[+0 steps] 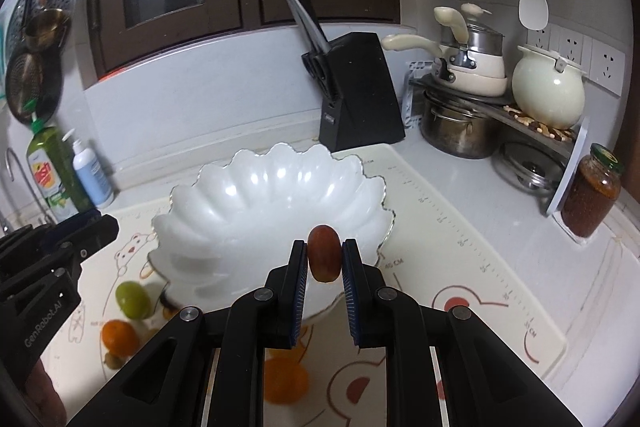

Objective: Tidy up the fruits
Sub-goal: 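Lift and carry the blueberry and red date over the white bowl with both tools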

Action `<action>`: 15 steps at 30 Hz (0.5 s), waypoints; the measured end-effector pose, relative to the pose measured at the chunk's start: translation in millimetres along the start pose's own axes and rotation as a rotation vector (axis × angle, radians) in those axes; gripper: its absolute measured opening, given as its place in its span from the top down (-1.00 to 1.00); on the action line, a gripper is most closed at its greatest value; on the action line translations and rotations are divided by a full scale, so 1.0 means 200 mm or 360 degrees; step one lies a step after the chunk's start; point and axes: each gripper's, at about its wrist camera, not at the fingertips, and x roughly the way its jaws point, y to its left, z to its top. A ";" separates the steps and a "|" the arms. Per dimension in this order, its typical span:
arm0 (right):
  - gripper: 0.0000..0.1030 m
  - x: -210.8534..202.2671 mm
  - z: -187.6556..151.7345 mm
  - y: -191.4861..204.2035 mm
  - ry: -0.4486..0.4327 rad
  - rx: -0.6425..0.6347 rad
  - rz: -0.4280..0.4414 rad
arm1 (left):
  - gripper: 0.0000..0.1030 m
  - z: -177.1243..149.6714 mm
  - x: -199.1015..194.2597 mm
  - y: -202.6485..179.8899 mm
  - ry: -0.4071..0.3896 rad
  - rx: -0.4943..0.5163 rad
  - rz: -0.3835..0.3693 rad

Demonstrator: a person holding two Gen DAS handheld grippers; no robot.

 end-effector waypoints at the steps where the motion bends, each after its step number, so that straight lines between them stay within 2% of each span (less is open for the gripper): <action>1: 0.63 0.02 0.01 -0.01 0.0003 0.0003 -0.0003 | 0.62 0.01 0.01 0.00 0.0002 0.0004 0.0004; 15: 0.63 0.21 0.06 -0.07 0.0070 0.0025 -0.0030 | 0.62 0.05 0.26 0.01 0.0042 -0.0056 0.0002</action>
